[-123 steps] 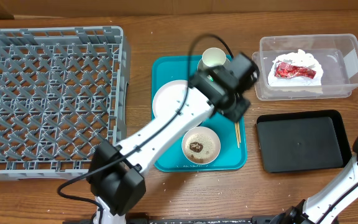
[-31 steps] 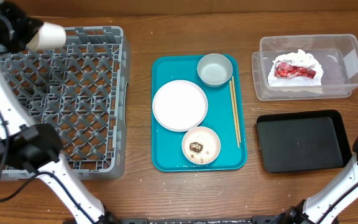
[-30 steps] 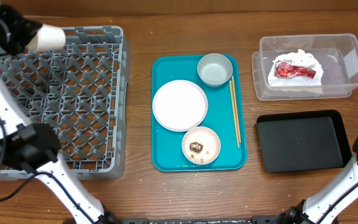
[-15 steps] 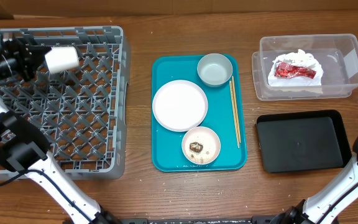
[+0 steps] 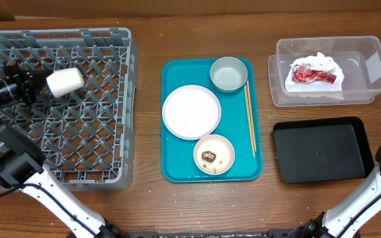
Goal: Sort waste into correct bins and load items into the dishwasher
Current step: 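Carry the cup to the dish rack and set it down, then adjust the cup upright in the rack with the left gripper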
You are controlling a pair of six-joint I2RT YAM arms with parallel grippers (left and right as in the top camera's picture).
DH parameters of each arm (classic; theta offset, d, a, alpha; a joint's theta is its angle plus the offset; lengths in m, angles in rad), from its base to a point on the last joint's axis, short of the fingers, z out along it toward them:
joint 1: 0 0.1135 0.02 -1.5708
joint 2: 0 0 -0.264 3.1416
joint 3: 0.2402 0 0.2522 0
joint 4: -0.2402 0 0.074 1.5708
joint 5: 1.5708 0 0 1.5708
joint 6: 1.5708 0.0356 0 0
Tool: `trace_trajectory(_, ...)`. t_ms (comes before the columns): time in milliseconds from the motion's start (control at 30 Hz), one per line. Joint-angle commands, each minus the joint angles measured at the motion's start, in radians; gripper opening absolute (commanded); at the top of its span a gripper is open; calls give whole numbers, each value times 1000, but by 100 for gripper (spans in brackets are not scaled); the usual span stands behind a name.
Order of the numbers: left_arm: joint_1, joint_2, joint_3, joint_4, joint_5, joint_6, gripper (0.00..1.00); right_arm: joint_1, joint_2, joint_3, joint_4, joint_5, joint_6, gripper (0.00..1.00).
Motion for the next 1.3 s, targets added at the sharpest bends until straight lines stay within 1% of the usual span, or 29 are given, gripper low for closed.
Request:
trace_trajectory(0,26,3,-7,-5,-75,25,4,-3,-14,18,2,0,-5,100)
trace_trajectory(67,32,3,-7,-8,-101,25,4,-3,-14,18,2,-1,-5,100)
trace_trajectory(167,39,2,-6,-16,-163,25,9,-3,-14,18,2,0,-5,100)
trace_trajectory(400,67,2,-3,-24,-335,26,14,-3,-14,18,2,0,-5,100)
trace_trajectory(567,101,-3,21,-52,-350,56,17,-3,-14,18,2,0,-5,100)
trace_trajectory(667,113,-8,80,-92,-352,92,20,-3,-14,18,2,0,-5,100)
trace_trajectory(800,111,-12,260,-204,-425,108,21,-3,-14,18,2,0,-5,100)
trace_trajectory(867,100,-13,339,-251,-457,117,19,-3,-14,18,2,0,-5,100)
trace_trajectory(933,69,-29,399,-251,-472,152,13,-3,-14,18,2,0,-5,100)
trace_trajectory(967,42,-48,404,-251,-486,156,8,-3,-14,18,2,0,-5,100)
trace_trajectory(1000,12,-64,404,-251,-513,157,4,-3,-14,18,2,0,-5,100)
trace_trajectory(1067,-52,-82,404,-251,-611,156,4,-3,-14,18,2,0,-5,100)
trace_trajectory(1167,-174,-82,397,-251,-872,150,4,-3,-14,18,2,0,-5,100)
trace_trajectory(1233,-251,-82,375,-250,-1058,101,4,-3,-14,18,2,0,-5,100)
trace_trajectory(1267,-275,-82,369,-251,-1119,80,4,-3,-14,18,2,0,-5,100)
